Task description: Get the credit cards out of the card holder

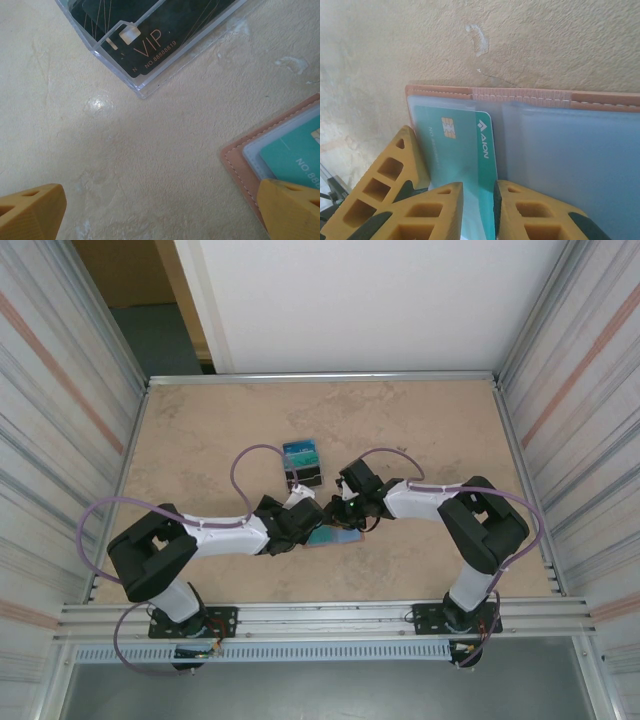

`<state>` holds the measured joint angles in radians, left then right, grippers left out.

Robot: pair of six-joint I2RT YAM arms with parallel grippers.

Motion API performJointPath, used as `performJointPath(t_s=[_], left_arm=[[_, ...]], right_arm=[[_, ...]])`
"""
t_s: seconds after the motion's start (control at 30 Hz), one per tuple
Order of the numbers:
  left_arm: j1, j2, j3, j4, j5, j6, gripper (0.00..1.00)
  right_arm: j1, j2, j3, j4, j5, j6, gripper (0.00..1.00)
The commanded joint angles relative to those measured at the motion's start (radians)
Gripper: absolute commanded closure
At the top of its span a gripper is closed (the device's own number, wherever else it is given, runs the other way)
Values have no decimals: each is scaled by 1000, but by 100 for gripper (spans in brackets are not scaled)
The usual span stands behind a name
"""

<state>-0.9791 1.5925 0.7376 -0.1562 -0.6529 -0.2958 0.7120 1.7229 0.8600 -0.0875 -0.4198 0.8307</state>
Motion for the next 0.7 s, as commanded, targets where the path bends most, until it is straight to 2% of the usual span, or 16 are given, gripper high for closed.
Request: performJointPath(t_s=[0.0,0.3,0.67], left_arm=[[3,33,5,-49,7,-12,1],[2,41,2,-67,10,-26,1],[3,39,5,-80,7,-26,1]], right_arm=[[-4,0,-25,6,-9,19,77],[-8,-64,-54,-8,14,16,77],[-9,-27,-82,43,4,38,78]])
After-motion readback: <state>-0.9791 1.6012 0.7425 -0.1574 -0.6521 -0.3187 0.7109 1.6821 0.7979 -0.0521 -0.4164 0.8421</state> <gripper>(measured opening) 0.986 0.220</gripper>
